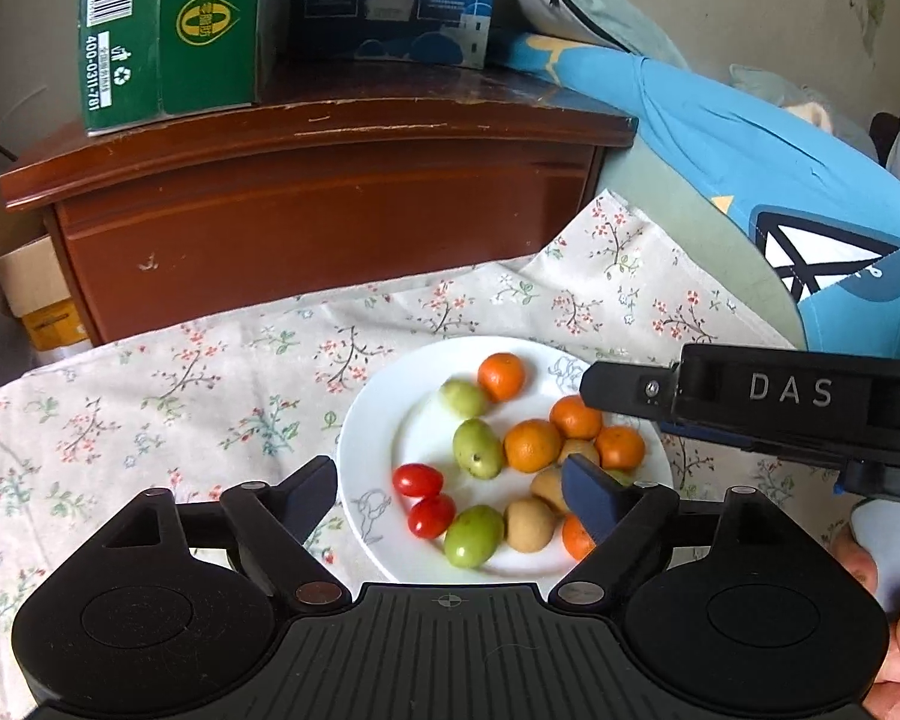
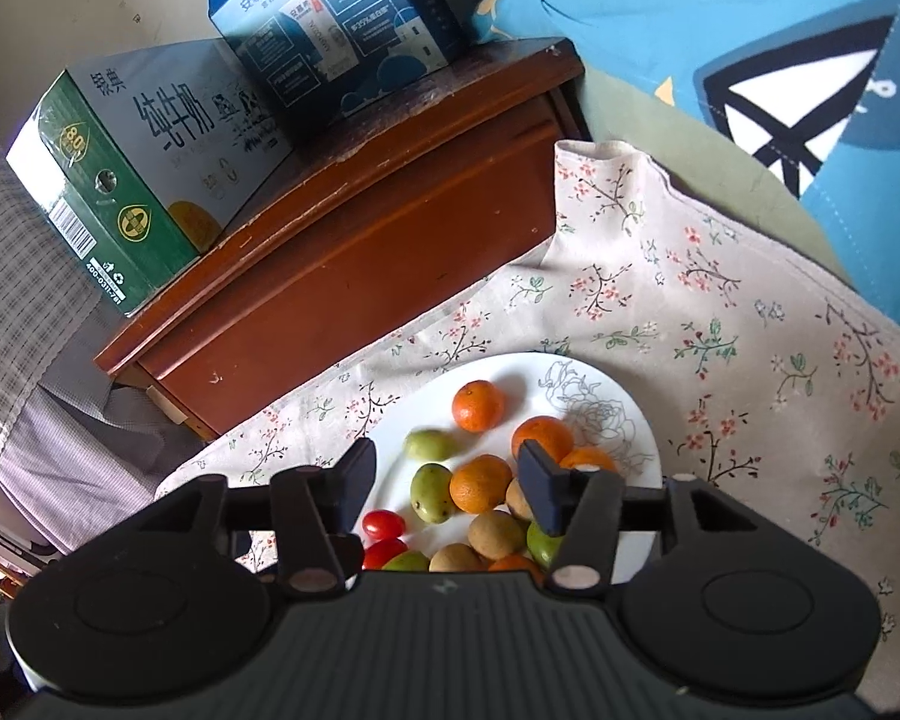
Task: Organize fruits
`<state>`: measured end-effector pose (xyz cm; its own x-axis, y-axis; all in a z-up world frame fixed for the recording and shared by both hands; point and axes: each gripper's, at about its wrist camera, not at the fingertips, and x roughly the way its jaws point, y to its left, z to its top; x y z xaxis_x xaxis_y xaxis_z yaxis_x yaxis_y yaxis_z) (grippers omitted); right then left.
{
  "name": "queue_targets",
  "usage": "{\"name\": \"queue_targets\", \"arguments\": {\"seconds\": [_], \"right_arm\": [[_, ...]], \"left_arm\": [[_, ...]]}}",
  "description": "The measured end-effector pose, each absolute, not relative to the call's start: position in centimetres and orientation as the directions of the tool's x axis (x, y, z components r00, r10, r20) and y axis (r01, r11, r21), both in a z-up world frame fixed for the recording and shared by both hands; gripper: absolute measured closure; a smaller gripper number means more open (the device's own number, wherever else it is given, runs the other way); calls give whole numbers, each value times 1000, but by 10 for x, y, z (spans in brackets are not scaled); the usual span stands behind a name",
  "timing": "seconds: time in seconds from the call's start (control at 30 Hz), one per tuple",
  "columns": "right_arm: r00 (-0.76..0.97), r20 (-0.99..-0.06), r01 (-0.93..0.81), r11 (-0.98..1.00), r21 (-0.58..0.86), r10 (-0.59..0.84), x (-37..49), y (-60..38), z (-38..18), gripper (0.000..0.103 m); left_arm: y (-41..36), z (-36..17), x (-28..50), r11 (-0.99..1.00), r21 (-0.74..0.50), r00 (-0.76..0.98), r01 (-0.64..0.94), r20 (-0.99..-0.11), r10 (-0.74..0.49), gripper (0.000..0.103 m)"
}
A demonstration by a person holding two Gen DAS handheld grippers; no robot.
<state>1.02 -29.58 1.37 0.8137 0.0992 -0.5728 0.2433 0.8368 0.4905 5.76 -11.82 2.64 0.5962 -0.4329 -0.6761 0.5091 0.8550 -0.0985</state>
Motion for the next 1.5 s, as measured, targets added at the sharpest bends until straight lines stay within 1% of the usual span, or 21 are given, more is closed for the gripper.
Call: {"name": "queue_targets", "arguments": {"seconds": [0.1, 0.17, 0.27, 0.3, 0.37, 0.5, 0.67, 0.7, 0.77, 0.87, 0.97, 1.13, 1.33, 1.5], "right_arm": [[813, -574, 239, 844, 480, 96, 7, -292, 18, 47], [813, -575, 236, 854, 464, 88, 5, -287, 22, 44], [814, -575, 227, 869, 439, 78, 0, -281, 29, 42], [812, -579, 228, 875, 428, 72, -1, -279, 31, 41], [805, -591, 240, 886, 396, 46, -5, -275, 37, 34], [806, -591, 245, 902, 357, 15, -14, -271, 47, 31], [797, -604, 286, 902, 323, -36, -32, -270, 58, 20], [793, -607, 295, 901, 318, -45, -37, -270, 59, 17], [783, -618, 313, 901, 300, -66, -44, -268, 61, 10], [755, -647, 351, 899, 260, -108, -55, -265, 59, 5], [717, -686, 378, 896, 235, -123, -61, -262, 55, 5], [678, -723, 406, 886, 223, -129, -68, -258, 45, 4], [629, -758, 418, 897, 143, -172, -60, -247, 35, 3], [609, -771, 413, 905, 107, -186, -55, -241, 29, 3]], "left_arm": [[-114, 30, 53, 859, -97, 599, 502, -678, -426, 19], [-110, 33, 50, 864, -94, 602, 494, -680, -418, 18], [-106, 38, 46, 870, -91, 605, 484, -683, -409, 17], [-104, 39, 45, 871, -89, 607, 484, -683, -407, 17], [-101, 42, 41, 874, -82, 610, 480, -685, -399, 15], [-92, 45, 34, 881, -86, 608, 464, -692, -388, 14], [-84, 50, 26, 888, -87, 608, 452, -698, -378, 14], [-83, 51, 25, 890, -85, 608, 448, -700, -373, 13], [-80, 52, 21, 894, -81, 608, 441, -705, -364, 8], [-77, 52, 16, 896, -74, 608, 439, -709, -356, 8], [-76, 51, 13, 899, -68, 600, 432, -723, -343, 8], [-71, 48, 13, 913, -71, 591, 402, -741, -318, 7], [-67, 44, 19, 930, -54, 589, 362, -760, -274, 7], [-68, 40, 22, 939, -24, 591, 344, -771, -236, 7]]}}
